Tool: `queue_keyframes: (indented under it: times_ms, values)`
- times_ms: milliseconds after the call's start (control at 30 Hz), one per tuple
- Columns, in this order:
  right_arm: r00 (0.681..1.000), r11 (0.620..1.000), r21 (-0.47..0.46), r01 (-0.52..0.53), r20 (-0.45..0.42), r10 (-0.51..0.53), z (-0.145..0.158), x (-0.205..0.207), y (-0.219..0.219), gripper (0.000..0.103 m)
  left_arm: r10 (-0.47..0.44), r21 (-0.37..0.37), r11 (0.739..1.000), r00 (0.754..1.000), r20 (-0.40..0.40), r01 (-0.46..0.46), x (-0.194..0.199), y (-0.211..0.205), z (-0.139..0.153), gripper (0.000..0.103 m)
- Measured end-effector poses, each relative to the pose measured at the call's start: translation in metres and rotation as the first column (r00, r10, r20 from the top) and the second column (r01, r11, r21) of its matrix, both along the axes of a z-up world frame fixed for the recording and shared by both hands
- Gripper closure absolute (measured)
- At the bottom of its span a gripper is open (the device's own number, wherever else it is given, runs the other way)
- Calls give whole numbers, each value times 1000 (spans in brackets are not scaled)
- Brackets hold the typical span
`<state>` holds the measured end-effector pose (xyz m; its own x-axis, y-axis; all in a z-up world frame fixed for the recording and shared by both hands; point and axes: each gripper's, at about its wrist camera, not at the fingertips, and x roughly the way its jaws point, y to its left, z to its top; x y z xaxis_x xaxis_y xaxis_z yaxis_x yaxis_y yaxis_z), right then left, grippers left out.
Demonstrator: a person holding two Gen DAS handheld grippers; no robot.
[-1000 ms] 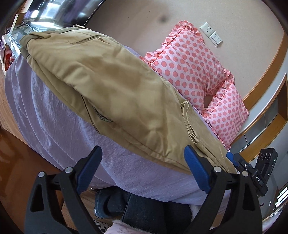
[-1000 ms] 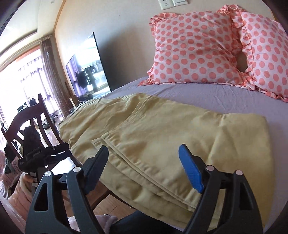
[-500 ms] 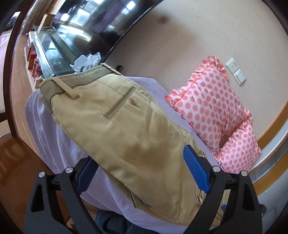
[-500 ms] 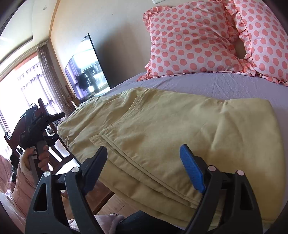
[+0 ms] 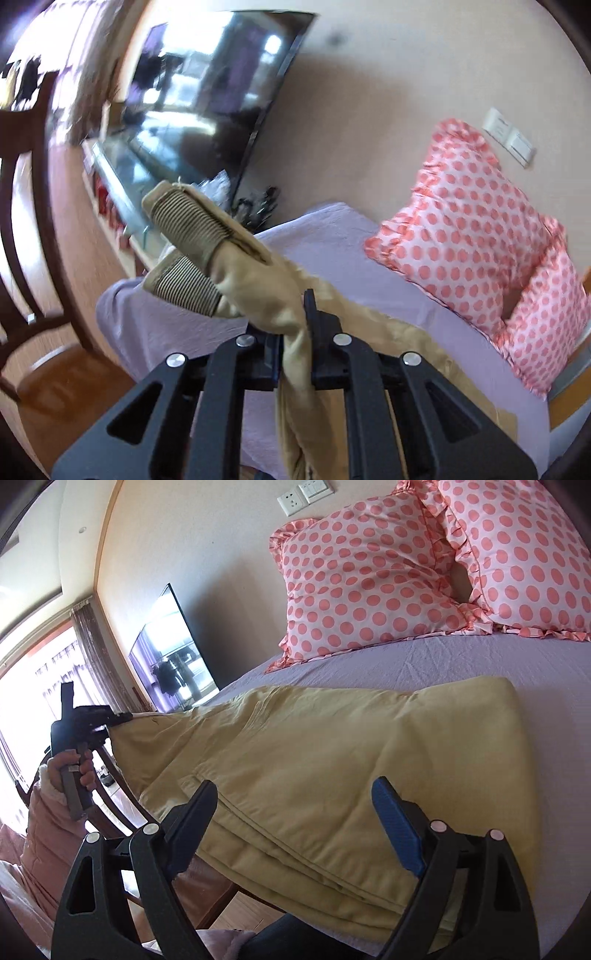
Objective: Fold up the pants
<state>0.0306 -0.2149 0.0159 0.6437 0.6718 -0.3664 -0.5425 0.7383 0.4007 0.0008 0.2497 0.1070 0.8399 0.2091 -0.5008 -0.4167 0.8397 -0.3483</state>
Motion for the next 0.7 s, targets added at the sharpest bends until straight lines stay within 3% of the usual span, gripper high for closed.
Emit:
queue_keyframes:
  times_ms: [100, 167, 267, 333, 400, 467, 500, 567, 600, 667, 700]
  values:
    - [996, 996, 24, 84, 19, -84, 6, -1, -23, 15, -189, 174, 968, 981, 39, 179, 23, -82, 39, 93]
    - [986, 985, 48, 166, 23, -167, 9, -3, -46, 15, -369, 284, 897, 928, 57, 339, 28, -149, 52, 93]
    - [953, 950, 92, 299, 13, -301, 12, -7, -87, 14, -622, 387, 720, 783, -10, 576, 26, -244, 39, 92]
    - [929, 922, 119, 368, -10, -369, 11, -9, -112, 13, -740, 430, 564, 663, -116, 705, 22, -303, 8, 92]
    - [910, 900, 138, 414, -46, -411, 9, -10, -132, 13, -798, 435, 412, 548, -252, 801, 15, -346, -32, 92]
    - [906, 894, 150, 423, -77, -416, 7, -8, -144, 13, -811, 405, 293, 450, -373, 866, 9, -373, -70, 91]
    - [909, 896, 159, 416, -90, -406, 8, -5, -148, 12, -803, 418, 269, 442, -401, 868, 4, -378, -81, 90]
    - [924, 905, 194, 379, -124, -360, 8, 2, -153, 8, -790, 476, 244, 458, -408, 845, -6, -379, -86, 85]
    - [935, 912, 218, 349, -150, -322, 7, 7, -153, 8, -810, 457, 238, 435, -394, 857, -9, -373, -81, 78]
    - [949, 922, 256, 291, -201, -244, 5, 20, -149, 8, -872, 384, 223, 359, -332, 896, -16, -353, -64, 73]
    - [952, 929, 260, 265, -225, -209, 3, 28, -145, 8, -894, 351, 228, 337, -294, 908, -20, -339, -55, 60]
